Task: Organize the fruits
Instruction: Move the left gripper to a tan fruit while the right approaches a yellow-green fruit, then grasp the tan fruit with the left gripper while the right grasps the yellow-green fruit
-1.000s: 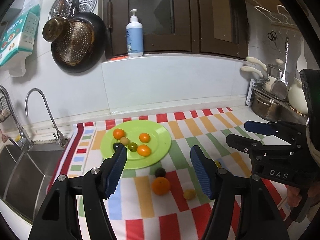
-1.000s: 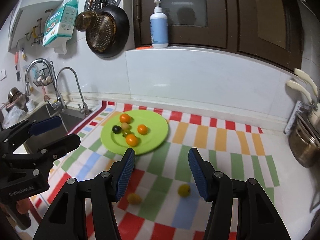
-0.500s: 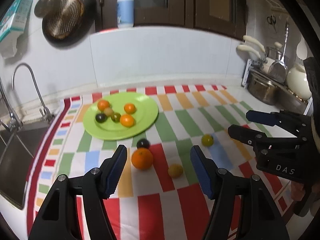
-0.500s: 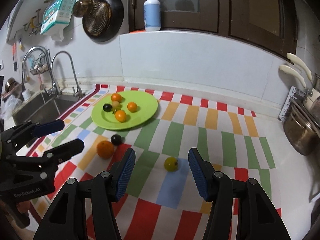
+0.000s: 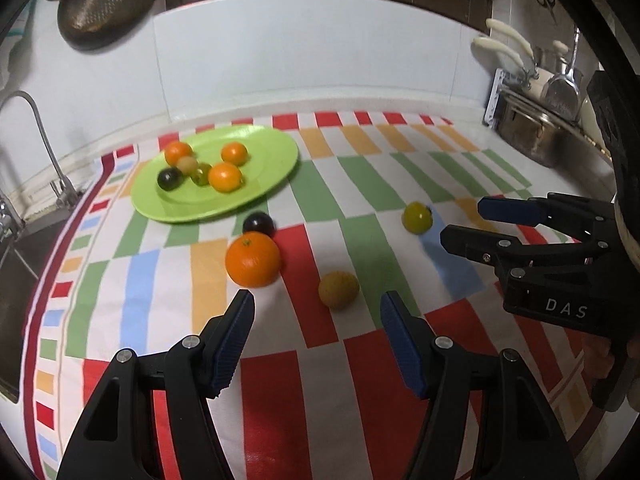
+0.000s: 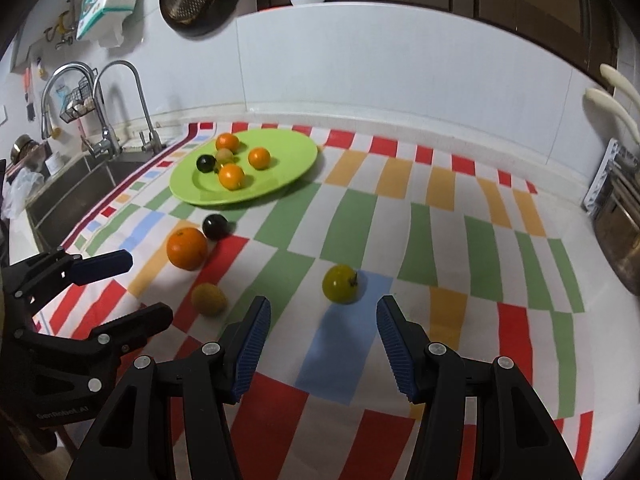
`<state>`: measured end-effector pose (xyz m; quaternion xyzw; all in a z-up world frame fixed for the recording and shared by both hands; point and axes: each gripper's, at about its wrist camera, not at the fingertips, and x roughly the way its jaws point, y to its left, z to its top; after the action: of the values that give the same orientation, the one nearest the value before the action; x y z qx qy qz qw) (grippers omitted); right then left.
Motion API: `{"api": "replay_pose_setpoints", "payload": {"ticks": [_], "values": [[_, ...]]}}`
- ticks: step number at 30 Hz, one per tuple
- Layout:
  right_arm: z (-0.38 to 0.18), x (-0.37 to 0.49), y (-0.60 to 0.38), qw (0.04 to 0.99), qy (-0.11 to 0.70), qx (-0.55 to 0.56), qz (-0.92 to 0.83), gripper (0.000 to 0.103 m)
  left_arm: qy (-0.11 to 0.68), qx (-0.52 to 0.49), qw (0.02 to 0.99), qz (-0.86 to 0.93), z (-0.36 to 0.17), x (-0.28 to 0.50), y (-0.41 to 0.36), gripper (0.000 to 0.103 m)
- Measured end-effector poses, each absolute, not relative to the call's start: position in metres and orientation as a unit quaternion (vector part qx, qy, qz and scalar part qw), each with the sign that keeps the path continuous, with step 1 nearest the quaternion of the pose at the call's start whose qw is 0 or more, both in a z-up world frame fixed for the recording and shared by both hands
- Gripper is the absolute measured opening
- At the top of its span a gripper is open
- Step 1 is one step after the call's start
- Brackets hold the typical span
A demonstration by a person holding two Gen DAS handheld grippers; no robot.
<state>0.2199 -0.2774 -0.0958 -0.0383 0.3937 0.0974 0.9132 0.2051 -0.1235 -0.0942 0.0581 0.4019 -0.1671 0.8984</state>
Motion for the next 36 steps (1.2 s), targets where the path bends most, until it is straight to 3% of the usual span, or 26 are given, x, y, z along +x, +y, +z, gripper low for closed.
{"api": "replay_pose_setpoints", "payload": {"ticks": [7,13,22,28,36], "values": [[-0.11,0.231,-0.281,0.907,0.41,-0.026,0.097,0.056,0.425,0.055,0.884,-0.185,-0.108,0.214,-0.132,0.057],[-0.119,0.247,-0.283,0.903,0.417,-0.02,0.098,0.056,0.442,0.049,0.876,-0.186,-0.118,0.224,-0.139,0.042],[-0.126,0.266,-0.283,0.904,0.419,-0.006,0.085,0.055,0.447,0.039,0.875,-0.181,-0.119,0.238,-0.142,0.035],[-0.13,0.276,-0.281,0.901,0.426,-0.007,0.078,0.047,0.455,0.034,0.871,-0.185,-0.12,0.243,-0.144,0.028],[-0.135,0.277,-0.277,0.897,0.433,-0.012,0.083,0.029,0.452,0.033,0.872,-0.183,-0.117,0.242,-0.142,0.028]]}}
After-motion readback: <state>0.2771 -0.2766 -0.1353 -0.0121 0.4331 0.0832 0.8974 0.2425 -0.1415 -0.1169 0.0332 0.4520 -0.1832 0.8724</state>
